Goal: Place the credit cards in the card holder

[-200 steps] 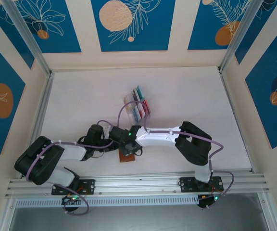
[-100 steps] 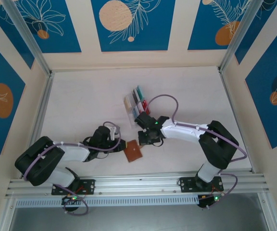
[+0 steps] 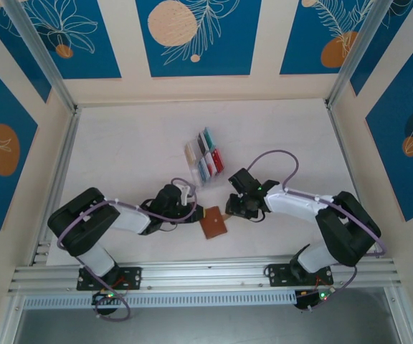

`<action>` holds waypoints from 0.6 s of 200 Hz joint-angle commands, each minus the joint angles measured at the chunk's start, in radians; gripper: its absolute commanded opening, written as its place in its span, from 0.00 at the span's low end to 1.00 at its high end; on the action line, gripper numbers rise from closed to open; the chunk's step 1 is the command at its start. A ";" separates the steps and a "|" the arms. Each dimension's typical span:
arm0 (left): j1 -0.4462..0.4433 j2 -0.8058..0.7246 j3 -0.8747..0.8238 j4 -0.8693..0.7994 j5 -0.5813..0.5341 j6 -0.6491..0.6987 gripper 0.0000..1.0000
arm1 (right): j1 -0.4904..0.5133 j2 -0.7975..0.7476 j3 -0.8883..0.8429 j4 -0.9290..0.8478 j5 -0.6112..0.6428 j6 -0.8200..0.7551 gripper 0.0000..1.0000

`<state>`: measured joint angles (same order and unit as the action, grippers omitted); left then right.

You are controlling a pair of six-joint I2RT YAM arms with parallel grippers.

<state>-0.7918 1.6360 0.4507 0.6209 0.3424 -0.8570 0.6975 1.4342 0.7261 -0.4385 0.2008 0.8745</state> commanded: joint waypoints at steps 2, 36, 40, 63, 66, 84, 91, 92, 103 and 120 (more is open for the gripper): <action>-0.026 0.046 -0.034 -0.087 -0.035 -0.015 0.00 | 0.071 -0.093 0.082 -0.206 0.253 0.032 0.30; -0.029 0.031 -0.041 -0.107 -0.051 -0.008 0.00 | 0.182 -0.115 0.190 -0.200 0.200 -0.091 0.31; -0.029 0.033 -0.041 -0.106 -0.051 -0.008 0.00 | 0.182 -0.110 0.190 -0.169 0.152 -0.101 0.31; -0.033 0.037 -0.039 -0.104 -0.051 -0.010 0.00 | 0.157 -0.033 0.184 -0.032 -0.091 -0.124 0.31; -0.032 0.036 -0.039 -0.104 -0.051 -0.010 0.00 | 0.152 -0.019 0.184 -0.021 -0.112 -0.126 0.31; -0.035 0.036 -0.041 -0.104 -0.052 -0.011 0.00 | 0.121 0.061 0.178 0.026 -0.193 -0.131 0.32; -0.034 0.033 -0.043 -0.105 -0.054 -0.011 0.00 | 0.111 0.085 0.171 0.040 -0.202 -0.132 0.33; -0.036 0.032 -0.043 -0.105 -0.054 -0.011 0.00 | 0.109 0.087 0.170 0.040 -0.204 -0.133 0.33; -0.035 0.029 -0.044 -0.109 -0.056 -0.011 0.00 | 0.093 0.109 0.157 0.053 -0.218 -0.134 0.34; -0.035 0.026 -0.049 -0.108 -0.060 -0.011 0.00 | 0.072 0.112 0.133 0.057 -0.212 -0.135 0.38</action>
<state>-0.8040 1.6367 0.4438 0.6373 0.3161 -0.8593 0.7967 1.5444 0.8902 -0.4110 0.0692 0.7612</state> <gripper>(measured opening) 0.041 0.362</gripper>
